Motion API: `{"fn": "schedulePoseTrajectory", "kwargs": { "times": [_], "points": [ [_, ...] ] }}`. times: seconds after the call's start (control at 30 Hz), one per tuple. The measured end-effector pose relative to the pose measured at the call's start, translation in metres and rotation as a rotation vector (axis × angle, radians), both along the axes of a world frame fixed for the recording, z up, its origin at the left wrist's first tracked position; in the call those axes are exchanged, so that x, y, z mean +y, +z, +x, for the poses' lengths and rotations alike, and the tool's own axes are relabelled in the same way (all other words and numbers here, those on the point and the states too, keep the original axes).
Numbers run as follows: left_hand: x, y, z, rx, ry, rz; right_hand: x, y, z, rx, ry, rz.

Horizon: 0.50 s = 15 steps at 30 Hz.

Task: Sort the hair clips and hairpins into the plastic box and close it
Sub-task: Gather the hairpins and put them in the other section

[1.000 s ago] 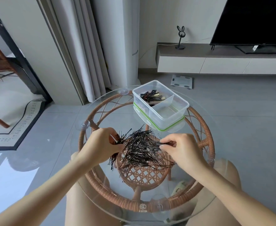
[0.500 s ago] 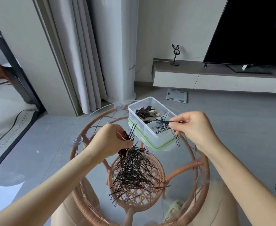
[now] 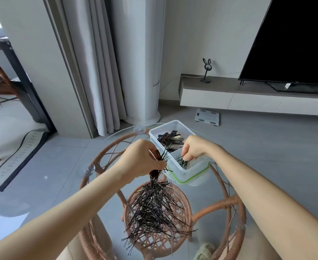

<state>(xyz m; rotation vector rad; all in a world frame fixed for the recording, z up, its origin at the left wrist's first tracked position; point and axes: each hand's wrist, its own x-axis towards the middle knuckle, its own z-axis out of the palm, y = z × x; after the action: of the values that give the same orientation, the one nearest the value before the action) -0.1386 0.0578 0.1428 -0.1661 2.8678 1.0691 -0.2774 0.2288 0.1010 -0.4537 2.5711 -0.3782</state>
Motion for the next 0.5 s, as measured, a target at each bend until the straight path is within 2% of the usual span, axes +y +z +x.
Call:
{"fn": "schedulePoseTrajectory", "kwargs": {
  "times": [0.13, 0.3, 0.4, 0.5],
  "points": [
    [0.016, 0.006, -0.017, 0.026, -0.051, 0.01, 0.021, 0.004, 0.004, 0.185, 0.01, -0.053],
    [0.048, 0.011, -0.053, 0.073, -0.156, -0.015, 0.055, 0.017, 0.018, 0.472, -0.171, -0.243],
    [0.068, 0.008, -0.079, 0.079, -0.234, -0.12, 0.072, 0.025, 0.029, 0.516, -0.212, -0.336],
    [0.084, -0.006, -0.102, 0.013, -0.29, -0.236, 0.085, 0.026, 0.04, 0.481, -0.188, -0.341]
  ]
}}
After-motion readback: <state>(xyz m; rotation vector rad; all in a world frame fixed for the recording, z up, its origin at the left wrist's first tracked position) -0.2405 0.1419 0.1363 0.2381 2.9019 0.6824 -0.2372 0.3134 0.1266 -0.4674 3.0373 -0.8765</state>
